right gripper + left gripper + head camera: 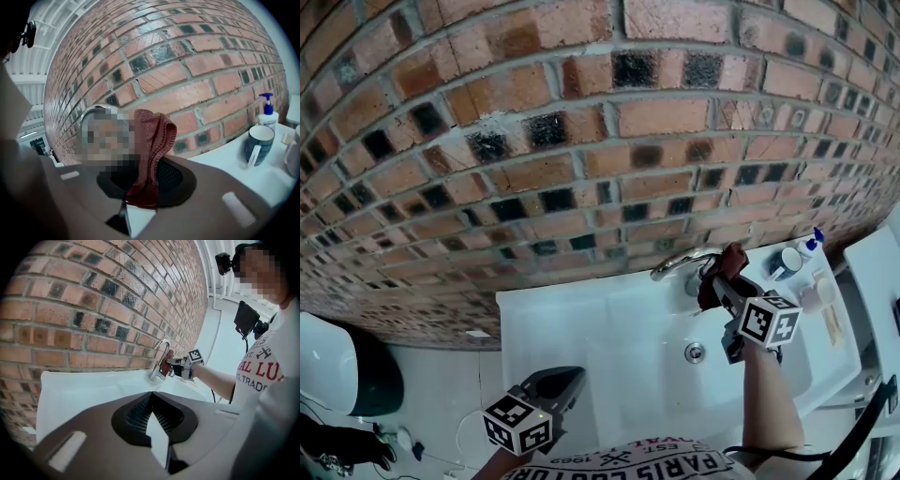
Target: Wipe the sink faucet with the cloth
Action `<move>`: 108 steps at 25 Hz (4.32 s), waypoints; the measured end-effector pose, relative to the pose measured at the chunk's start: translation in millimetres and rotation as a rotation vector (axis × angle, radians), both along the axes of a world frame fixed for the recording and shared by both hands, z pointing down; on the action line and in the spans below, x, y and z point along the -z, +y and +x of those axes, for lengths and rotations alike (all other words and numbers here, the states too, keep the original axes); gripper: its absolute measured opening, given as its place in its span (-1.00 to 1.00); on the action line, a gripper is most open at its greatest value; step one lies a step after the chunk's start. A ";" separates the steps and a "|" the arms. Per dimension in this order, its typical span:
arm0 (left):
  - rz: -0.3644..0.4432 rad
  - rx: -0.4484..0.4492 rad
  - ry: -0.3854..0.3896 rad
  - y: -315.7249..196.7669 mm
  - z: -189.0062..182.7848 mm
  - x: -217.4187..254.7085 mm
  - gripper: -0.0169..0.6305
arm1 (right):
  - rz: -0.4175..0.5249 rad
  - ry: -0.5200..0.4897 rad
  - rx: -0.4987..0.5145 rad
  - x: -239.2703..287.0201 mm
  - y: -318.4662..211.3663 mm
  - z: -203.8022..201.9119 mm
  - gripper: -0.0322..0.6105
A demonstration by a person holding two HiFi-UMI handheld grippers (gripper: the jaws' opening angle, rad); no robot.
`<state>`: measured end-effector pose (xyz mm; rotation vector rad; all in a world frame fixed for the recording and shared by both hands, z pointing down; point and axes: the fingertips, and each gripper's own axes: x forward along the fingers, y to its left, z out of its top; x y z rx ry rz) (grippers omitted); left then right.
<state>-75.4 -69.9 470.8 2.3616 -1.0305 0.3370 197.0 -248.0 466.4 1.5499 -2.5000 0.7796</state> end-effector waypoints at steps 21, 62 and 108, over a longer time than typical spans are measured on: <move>0.016 0.006 -0.012 3.3 -0.5 5.7 -0.93 | 0.227 0.266 0.194 46.8 47.5 -53.3 -0.60; 0.026 0.020 -0.002 0.9 -6.3 8.0 -0.93 | 0.041 0.279 0.164 40.1 14.2 -51.0 -0.61; 0.102 -0.021 0.089 26.7 -7.5 50.4 -0.93 | -0.115 0.044 0.551 8.5 211.8 -187.6 -0.63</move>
